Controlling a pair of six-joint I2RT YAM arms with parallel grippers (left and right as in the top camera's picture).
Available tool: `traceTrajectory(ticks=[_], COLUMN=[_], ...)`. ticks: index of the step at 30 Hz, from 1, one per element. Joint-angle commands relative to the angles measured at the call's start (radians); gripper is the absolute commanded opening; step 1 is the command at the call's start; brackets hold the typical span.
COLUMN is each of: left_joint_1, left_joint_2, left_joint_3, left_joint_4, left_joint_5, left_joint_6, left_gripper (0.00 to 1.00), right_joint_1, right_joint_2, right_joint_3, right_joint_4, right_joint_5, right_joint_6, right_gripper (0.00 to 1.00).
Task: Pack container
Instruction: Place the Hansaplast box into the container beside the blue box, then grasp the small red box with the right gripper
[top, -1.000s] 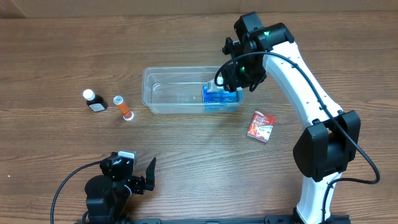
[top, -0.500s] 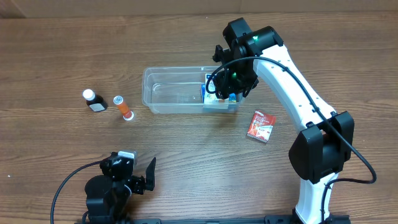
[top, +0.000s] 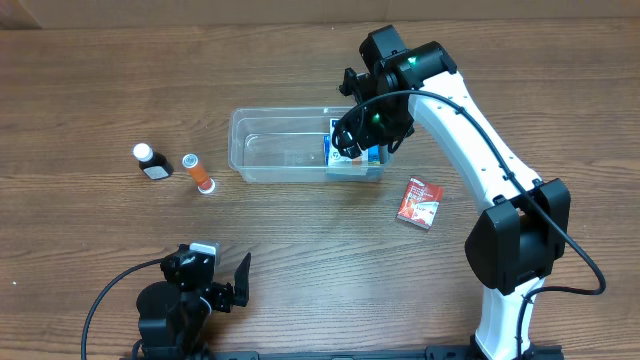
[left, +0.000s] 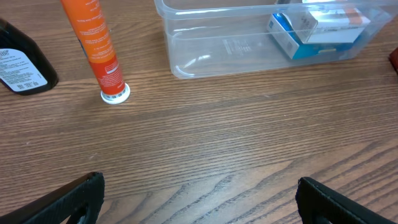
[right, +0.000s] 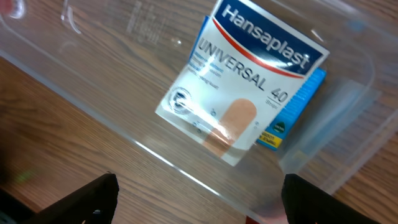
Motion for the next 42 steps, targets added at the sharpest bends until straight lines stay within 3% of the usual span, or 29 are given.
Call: traceTrajectory(ticks=[1, 5, 14, 19, 24, 29, 32, 37, 42], left_joint_1=[-0.007, -0.007, -0.007, -0.007, -0.007, -0.007, -0.007, -0.007, -0.007], left_joint_2=[-0.008, -0.008, -0.008, -0.008, -0.008, -0.008, -0.008, -0.008, -0.008], left_joint_3=[-0.004, -0.004, -0.004, -0.004, -0.004, -0.004, -0.004, -0.004, -0.004], left_joint_4=[0.003, 0.003, 0.003, 0.003, 0.003, 0.003, 0.003, 0.003, 0.003], left_joint_5=[0.001, 0.001, 0.001, 0.001, 0.001, 0.001, 0.001, 0.001, 0.001], left_joint_6=[0.011, 0.011, 0.011, 0.011, 0.011, 0.011, 0.011, 0.011, 0.011], left_gripper=[1.0, 1.0, 1.0, 1.0, 1.0, 1.0, 1.0, 1.0, 1.0], right_joint_1=[-0.002, -0.023, -0.193, -0.282, -0.286, -0.283, -0.264, -0.248, -0.248], right_joint_2=[-0.036, -0.095, -0.197, -0.197, -0.198, -0.221, -0.323, -0.483, -0.493], right_joint_3=[0.029, 0.068, 0.126, 0.111, -0.026, -0.24, -0.443, -0.747, -0.907], right_joint_4=[0.003, -0.076, -0.256, -0.322, -0.292, -0.155, 0.0, 0.301, 0.487], right_joint_5=[-0.032, -0.031, -0.036, 0.162, 0.319, 0.323, 0.315, 0.167, 0.117], right_joint_6=[0.0, 0.042, 0.126, 0.407, 0.627, 0.713, 0.714, 0.628, 0.582], right_gripper=[0.9, 1.0, 1.0, 1.0, 1.0, 0.99, 0.99, 1.0, 1.0])
